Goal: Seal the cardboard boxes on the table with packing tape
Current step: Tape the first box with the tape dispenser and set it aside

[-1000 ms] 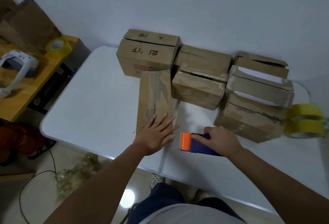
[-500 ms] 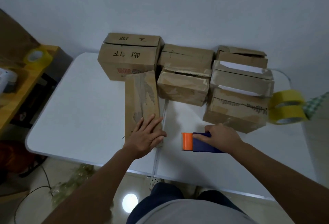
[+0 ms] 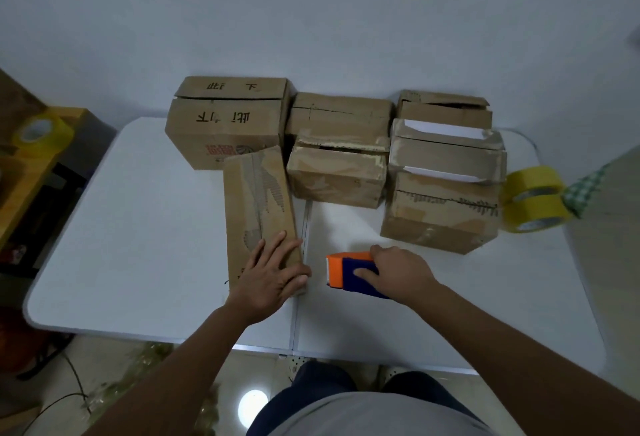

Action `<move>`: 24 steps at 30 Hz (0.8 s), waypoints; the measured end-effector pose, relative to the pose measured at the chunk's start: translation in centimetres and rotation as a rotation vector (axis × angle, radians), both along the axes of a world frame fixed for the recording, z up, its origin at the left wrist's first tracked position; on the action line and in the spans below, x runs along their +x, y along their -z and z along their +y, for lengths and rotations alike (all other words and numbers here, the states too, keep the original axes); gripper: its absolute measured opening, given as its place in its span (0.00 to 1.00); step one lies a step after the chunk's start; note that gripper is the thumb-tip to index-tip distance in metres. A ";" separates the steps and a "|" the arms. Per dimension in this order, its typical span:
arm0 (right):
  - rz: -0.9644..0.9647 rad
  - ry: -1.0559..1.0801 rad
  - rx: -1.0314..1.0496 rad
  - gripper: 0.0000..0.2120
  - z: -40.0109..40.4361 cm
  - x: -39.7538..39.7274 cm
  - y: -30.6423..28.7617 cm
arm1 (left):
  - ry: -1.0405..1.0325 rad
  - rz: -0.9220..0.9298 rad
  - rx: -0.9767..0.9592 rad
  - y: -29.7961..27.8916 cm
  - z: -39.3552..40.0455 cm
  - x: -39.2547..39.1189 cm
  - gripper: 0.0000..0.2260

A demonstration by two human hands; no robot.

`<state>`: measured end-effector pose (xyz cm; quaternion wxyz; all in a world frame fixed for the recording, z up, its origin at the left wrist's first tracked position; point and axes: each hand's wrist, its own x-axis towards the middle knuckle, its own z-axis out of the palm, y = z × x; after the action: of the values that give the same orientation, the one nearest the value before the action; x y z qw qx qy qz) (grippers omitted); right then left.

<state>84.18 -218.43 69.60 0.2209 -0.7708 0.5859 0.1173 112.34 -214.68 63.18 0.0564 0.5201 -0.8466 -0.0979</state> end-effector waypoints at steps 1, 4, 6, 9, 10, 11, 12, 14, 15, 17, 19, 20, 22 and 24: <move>-0.010 0.017 -0.025 0.22 0.3 0.4 0.3 | 0.003 0.000 -0.007 0.1 0.0 0.0 0.17; -0.042 0.080 -0.044 0.21 0.9 1.6 1.3 | -0.003 0.016 -0.034 0.0 0.0 -0.2 0.15; -0.045 0.117 -0.050 0.22 1.0 2.1 1.7 | -0.019 0.032 -0.039 -0.2 0.0 -0.4 0.14; -0.029 0.139 -0.041 0.22 0.7 2.4 2.2 | -0.041 0.035 -0.032 -0.1 -0.1 -0.6 0.14; -0.024 0.143 -0.032 0.22 0.7 2.5 2.2 | -0.048 0.036 -0.031 -0.1 -0.1 -0.7 0.14; -0.028 0.146 -0.028 0.22 0.7 2.7 2.4 | -0.054 0.038 -0.028 0.0 -0.1 -0.7 0.14; -0.035 0.155 -0.021 0.22 0.6 2.8 2.6 | -0.060 0.040 -0.022 -0.1 -0.2 -0.7 0.14; -0.036 0.247 0.017 0.22 0.1 2.3 2.7 | -0.061 0.034 -0.016 -0.1 -0.1 -0.6 0.13; -0.008 0.308 0.039 0.23 -0.5 1.6 2.6 | -0.058 0.028 -0.023 -0.1 0.0 -0.6 0.12; 0.084 0.364 0.067 0.24 -1.5 -0.5 2.4 | -0.041 0.018 -0.032 -0.1 0.2 -0.5 0.12; 0.141 0.377 0.002 0.23 -1.7 -1.8 2.3 | -0.031 0.012 -0.034 -0.2 0.1 -0.5 0.11; 0.147 0.378 -0.060 0.22 -1.5 -2.0 2.4 | -0.033 0.010 -0.034 -0.1 0.0 -0.5 0.11; 0.111 0.389 -0.154 0.22 -0.8 -1.5 3.0 | -0.029 0.009 -0.023 -0.1 -0.1 -0.6 0.12; 0.049 0.410 -0.148 0.21 0.1 -0.7 4.3 | -0.022 0.013 -0.009 -0.2 -0.1 -0.5 0.12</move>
<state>83.50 -218.37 65.35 0.1686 -0.6467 0.7425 0.0454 111.80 -214.75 63.41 0.0653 0.5283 -0.8410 -0.0968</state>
